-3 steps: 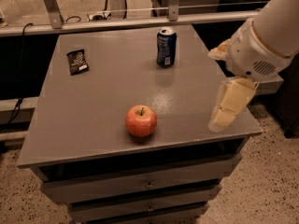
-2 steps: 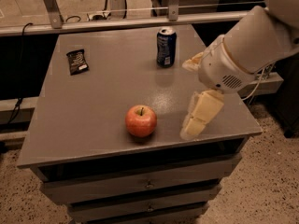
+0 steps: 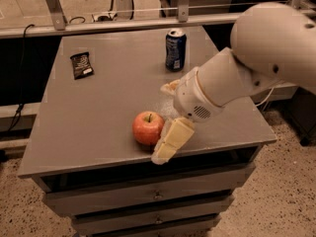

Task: Pick apple

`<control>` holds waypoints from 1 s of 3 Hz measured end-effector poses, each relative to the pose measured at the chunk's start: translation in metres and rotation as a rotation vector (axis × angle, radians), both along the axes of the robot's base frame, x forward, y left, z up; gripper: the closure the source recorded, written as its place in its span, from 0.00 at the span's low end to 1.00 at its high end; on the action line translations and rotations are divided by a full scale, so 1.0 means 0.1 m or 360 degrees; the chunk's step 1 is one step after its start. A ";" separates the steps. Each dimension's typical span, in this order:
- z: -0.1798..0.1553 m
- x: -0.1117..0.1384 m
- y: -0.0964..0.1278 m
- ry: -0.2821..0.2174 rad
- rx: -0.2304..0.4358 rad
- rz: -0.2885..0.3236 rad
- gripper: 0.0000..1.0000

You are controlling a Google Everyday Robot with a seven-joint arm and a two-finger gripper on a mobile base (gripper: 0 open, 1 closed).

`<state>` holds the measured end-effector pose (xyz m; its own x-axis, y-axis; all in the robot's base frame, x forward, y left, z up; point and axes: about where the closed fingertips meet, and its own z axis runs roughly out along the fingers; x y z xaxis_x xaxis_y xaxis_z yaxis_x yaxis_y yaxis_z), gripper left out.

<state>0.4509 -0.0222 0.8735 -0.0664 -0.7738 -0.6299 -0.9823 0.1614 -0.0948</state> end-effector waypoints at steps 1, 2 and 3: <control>-0.20 0.04 0.13 0.0005 0.0059 -0.0035 0.00; -0.33 0.04 0.25 0.0022 0.0089 -0.0038 0.15; -0.36 0.05 0.32 0.0028 0.0105 -0.0047 0.38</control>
Offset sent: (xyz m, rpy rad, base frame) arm 0.0050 0.0385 -0.0485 0.0807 0.0310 -0.0315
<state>0.4562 0.0094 0.8373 -0.1001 -0.7280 -0.6782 -0.9784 0.1958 -0.0658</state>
